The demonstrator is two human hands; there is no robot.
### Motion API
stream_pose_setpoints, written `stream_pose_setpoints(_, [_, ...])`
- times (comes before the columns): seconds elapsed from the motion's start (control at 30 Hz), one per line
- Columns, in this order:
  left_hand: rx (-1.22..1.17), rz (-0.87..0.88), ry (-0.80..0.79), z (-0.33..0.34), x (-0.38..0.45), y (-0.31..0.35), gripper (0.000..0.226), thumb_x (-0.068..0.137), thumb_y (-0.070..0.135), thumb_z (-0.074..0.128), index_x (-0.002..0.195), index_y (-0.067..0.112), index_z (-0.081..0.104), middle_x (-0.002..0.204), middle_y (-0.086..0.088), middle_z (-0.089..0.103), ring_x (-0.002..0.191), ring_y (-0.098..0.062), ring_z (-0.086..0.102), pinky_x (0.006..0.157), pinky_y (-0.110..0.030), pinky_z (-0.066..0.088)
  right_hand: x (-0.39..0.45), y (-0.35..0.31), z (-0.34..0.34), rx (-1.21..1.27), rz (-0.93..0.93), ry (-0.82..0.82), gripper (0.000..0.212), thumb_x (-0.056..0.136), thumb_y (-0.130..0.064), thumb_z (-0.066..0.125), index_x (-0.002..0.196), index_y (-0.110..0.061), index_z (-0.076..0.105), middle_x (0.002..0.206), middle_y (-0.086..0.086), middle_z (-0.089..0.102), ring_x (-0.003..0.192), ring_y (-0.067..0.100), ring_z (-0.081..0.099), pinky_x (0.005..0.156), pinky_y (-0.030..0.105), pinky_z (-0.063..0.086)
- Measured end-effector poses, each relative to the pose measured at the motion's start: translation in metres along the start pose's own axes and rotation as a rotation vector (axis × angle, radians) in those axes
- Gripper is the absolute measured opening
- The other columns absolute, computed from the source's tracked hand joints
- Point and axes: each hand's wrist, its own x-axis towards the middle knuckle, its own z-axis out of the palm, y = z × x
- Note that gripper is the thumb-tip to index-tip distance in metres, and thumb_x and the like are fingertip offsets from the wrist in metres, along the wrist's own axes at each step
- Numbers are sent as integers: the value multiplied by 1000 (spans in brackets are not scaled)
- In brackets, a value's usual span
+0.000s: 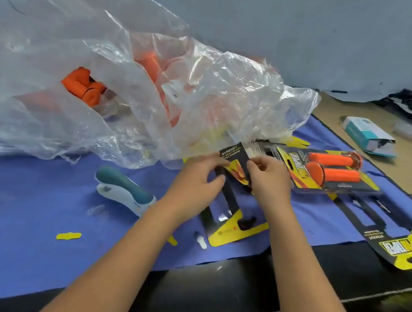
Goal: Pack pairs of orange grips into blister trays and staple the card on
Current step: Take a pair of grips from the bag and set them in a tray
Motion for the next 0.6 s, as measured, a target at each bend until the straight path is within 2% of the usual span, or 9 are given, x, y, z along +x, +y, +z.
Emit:
stream_pose_setpoints(0.1, [-17,-133,104,-37,14,-11,30,91,12,59,119,19,66,114,8,62,99,1,52,80,2,32,11,8,-22,-213,21,94,17,91,-19,57,83,-18,72,73,2,63,76,27,57,56,31,34])
stream_pose_setpoints(0.17, [-45,-192,93,-56,16,-17,20,93,16,58,105,27,69,106,11,68,91,-1,57,79,-5,39,18,14,-36,-339,77,164,18,92,-20,56,90,-13,73,83,11,67,82,33,57,63,33,36])
stream_pose_setpoints(0.23, [-70,-256,55,-69,12,-19,21,94,17,55,89,33,68,93,10,73,87,-5,62,78,-17,44,23,16,-43,-465,163,228,19,93,-20,54,95,-10,70,98,19,68,95,39,58,77,39,40])
stream_pose_setpoints(0.3, [-44,-287,-9,-77,3,-22,23,93,18,56,82,35,67,88,10,73,84,-6,63,74,-18,45,24,11,-40,-578,252,322,24,92,-17,52,109,-8,65,118,23,61,113,42,50,96,45,35])
stream_pose_setpoints(0.37, [41,-279,-84,-83,-10,-25,19,92,21,58,85,35,69,91,13,71,87,-6,61,76,-17,44,19,-5,-28,-558,218,457,36,87,-15,53,122,-7,58,132,23,51,125,40,40,104,46,28])
stream_pose_setpoints(0.43, [154,-245,-121,-91,-25,-31,15,89,24,59,93,33,70,95,18,68,97,-4,59,87,-20,44,6,-29,-8,-410,15,604,41,83,-15,55,123,-9,59,129,21,52,124,38,41,97,42,27])
stream_pose_setpoints(0.5, [230,-183,-112,-102,-36,-33,18,81,23,55,87,32,71,93,21,65,101,-5,55,97,-30,41,-16,-56,22,-228,-269,710,33,78,-10,55,111,-6,62,113,21,56,111,34,44,84,40,26])
stream_pose_setpoints(0.53, [237,-132,-87,-107,-40,-32,23,73,20,51,80,29,71,91,19,66,101,-7,55,99,-36,40,-29,-70,38,-146,-415,717,28,78,-9,55,106,-6,59,106,20,55,104,31,42,81,39,25])
stream_pose_setpoints(0.6, [211,-43,36,-120,-45,-35,32,60,8,42,70,18,70,89,10,69,102,-17,59,97,-44,41,-58,-97,71,13,-732,590,19,82,-9,51,100,-10,51,97,14,52,92,27,41,78,39,27])
